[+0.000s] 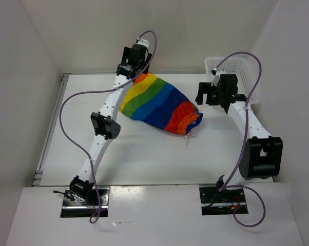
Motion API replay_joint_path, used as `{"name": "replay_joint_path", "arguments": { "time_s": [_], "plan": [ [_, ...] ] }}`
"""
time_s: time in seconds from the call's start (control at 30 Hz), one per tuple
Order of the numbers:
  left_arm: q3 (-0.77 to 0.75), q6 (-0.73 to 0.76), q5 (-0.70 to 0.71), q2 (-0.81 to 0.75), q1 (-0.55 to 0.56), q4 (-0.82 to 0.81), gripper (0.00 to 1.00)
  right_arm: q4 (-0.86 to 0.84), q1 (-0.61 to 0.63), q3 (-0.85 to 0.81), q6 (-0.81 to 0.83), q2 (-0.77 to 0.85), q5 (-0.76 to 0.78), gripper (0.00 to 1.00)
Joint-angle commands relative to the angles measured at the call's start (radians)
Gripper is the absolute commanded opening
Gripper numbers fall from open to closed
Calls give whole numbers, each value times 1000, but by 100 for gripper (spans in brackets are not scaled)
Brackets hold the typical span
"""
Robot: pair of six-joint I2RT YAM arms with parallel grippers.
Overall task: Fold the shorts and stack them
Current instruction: Fold the shorts
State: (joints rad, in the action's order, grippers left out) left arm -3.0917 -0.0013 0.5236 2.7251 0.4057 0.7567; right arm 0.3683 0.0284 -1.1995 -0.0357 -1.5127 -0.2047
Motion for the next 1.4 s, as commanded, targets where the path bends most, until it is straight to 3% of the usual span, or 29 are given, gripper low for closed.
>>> {"name": "replay_joint_path", "arguments": {
  "time_s": [0.0,0.07,0.17,0.23,0.57,0.7,0.8,0.87,0.97,1.0,1.2,1.3,1.37],
  "plan": [
    [2,1,-111,-125,-129,142,100,102,70,-58,26,69,16,96],
    [150,1,-259,-180,-206,228,100,176,79,-29,1,78,-33,96],
    [423,1,-368,-246,-270,240,100,198,79,95,-61,78,-88,96],
    [494,1,-407,-255,-284,219,100,198,79,164,-96,51,-113,98],
    [464,1,-488,-189,-285,205,100,113,79,144,-216,-159,-271,98],
    [513,1,-427,-168,-265,205,100,80,79,114,-259,-237,-282,98],
    [556,1,-427,-159,-265,205,94,69,79,83,-285,-282,-282,95],
    [599,1,-427,-159,-275,205,81,60,79,71,-308,-302,-294,89],
    [663,1,-439,-159,-285,205,64,38,79,51,-319,-343,-294,68],
    [682,1,-448,-168,-285,205,59,29,79,51,-319,-343,-280,56],
    [876,1,-433,-229,-294,122,24,29,79,29,-291,-368,-256,19],
    [993,1,-424,-301,-306,52,14,29,79,18,-267,-346,-225,4],
    [1119,1,-415,-376,-318,4,10,49,79,18,-232,-322,-213,0]
  ]
}}
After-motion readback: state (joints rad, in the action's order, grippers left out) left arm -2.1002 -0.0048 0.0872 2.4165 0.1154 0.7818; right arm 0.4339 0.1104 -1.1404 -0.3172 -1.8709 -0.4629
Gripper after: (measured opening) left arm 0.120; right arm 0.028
